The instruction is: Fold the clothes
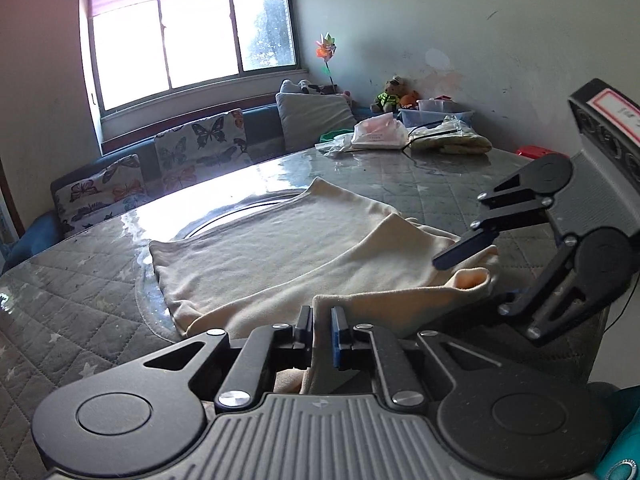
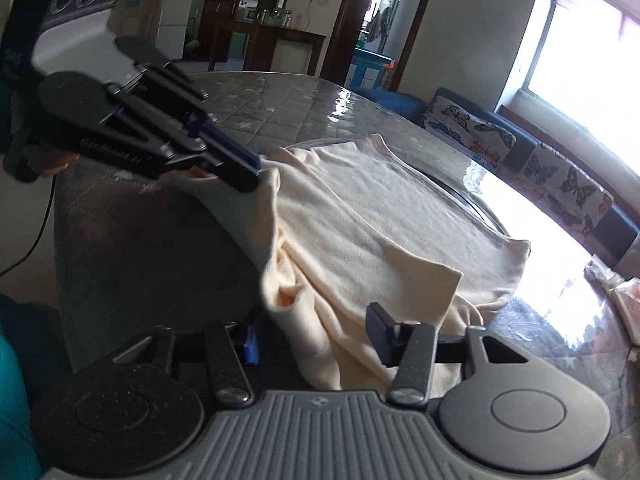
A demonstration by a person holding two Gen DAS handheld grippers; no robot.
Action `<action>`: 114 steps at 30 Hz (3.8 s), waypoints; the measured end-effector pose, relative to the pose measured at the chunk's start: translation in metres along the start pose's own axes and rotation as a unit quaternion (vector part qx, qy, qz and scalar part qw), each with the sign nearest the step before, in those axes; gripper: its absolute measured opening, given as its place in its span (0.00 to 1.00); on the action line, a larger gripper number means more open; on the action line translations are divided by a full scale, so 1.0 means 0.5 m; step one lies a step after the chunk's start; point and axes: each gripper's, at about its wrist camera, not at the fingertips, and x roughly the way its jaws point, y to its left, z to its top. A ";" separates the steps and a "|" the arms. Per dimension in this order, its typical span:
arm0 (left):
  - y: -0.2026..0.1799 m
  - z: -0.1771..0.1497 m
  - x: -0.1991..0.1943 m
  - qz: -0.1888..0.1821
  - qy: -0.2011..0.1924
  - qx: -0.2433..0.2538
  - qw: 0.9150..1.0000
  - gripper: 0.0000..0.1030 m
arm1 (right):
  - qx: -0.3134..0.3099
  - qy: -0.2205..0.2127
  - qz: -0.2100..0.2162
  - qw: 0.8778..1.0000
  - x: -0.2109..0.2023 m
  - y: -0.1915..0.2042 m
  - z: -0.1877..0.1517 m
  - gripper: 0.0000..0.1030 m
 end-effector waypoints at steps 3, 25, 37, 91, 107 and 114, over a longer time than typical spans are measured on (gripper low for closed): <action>0.000 -0.007 -0.010 -0.005 0.001 0.007 1.000 0.14 | 0.044 0.003 0.016 0.999 0.014 -0.030 0.010 0.28; -0.014 -0.049 0.008 0.034 0.030 0.104 0.994 0.21 | 0.129 -0.030 0.024 0.991 0.002 -0.078 0.041 0.10; -0.030 -0.034 -0.088 0.009 0.009 0.106 0.994 0.16 | 0.097 -0.059 0.049 0.992 -0.101 -0.044 0.053 0.09; 0.155 0.071 0.197 0.171 0.087 -0.008 0.981 0.23 | 0.190 -0.018 -0.039 0.981 0.113 -0.177 0.088 0.30; 0.076 0.101 0.183 0.062 0.068 -0.013 0.996 0.23 | 0.237 -0.020 -0.047 0.970 0.076 -0.196 0.042 0.29; 0.086 0.086 0.217 0.072 0.091 -0.024 0.993 0.24 | 0.267 -0.003 -0.053 0.962 0.070 -0.211 -0.014 0.27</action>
